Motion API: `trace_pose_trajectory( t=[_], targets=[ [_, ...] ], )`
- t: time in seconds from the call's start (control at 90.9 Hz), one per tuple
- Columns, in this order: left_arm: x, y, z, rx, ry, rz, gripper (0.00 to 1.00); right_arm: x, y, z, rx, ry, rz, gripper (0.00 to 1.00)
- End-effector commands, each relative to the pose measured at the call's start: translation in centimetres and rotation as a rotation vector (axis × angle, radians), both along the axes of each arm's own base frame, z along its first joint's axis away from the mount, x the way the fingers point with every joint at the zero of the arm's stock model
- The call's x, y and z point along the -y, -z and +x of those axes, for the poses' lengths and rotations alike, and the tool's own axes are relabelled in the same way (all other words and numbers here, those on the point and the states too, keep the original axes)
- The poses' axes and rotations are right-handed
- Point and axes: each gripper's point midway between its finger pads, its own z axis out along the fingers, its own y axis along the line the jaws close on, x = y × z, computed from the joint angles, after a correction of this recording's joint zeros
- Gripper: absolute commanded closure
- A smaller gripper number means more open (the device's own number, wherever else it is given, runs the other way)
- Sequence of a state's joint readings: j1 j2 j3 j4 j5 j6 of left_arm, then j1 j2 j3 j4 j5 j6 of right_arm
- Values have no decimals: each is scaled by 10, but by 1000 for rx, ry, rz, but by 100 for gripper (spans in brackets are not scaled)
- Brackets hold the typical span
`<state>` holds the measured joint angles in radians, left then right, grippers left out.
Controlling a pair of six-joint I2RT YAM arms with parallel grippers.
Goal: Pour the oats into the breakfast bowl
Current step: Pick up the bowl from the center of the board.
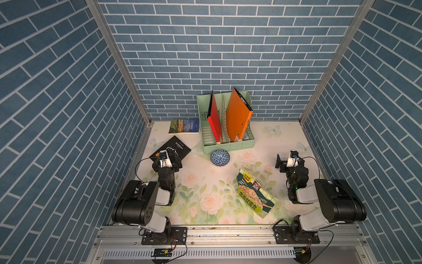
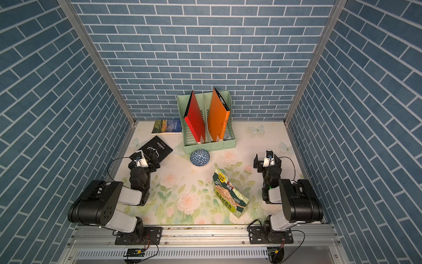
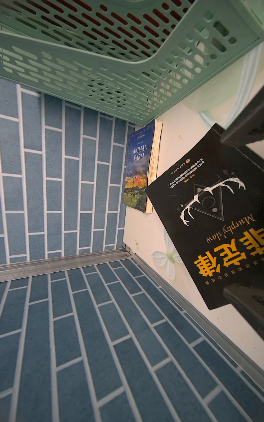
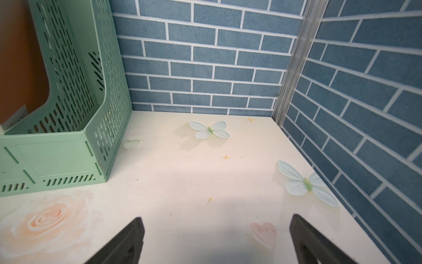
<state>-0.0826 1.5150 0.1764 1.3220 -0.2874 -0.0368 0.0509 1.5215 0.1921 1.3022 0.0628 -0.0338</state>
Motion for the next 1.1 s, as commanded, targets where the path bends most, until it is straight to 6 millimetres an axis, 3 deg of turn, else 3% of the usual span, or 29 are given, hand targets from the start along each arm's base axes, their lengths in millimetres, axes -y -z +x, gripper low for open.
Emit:
trace_pose_trajectory(
  t=[0.0,0.077,0.176,0.275,0.341,0.462,0.638,0.792,0.902,1.089],
  targets=[
    [-8,-15,3,36,-42,-6,0,2,-4,5,5,8,5,0],
    [-14,-31,8,17,-83,-21,0,4,-9,14,-68,26,7,0],
    [-20,-53,15,-45,-138,-66,0,26,-21,27,-230,188,100,0],
    [-38,-74,12,-51,-275,-169,0,45,-12,18,-343,341,223,0],
    [-50,-75,4,-49,-370,-273,0,46,-2,10,-385,348,326,0],
    [-27,-76,12,-67,-189,-346,0,39,-3,-1,-366,277,474,0],
    [-20,-75,3,-32,-161,-439,0,60,-13,-27,-308,424,565,0],
    [20,-70,18,-154,40,-514,0,55,-11,-38,-313,400,576,0],
    [42,-42,20,-265,52,-708,0,44,-10,-44,-300,328,589,0],
    [111,-24,25,-345,92,-763,3,30,-14,-55,-263,243,610,0]
  ],
)
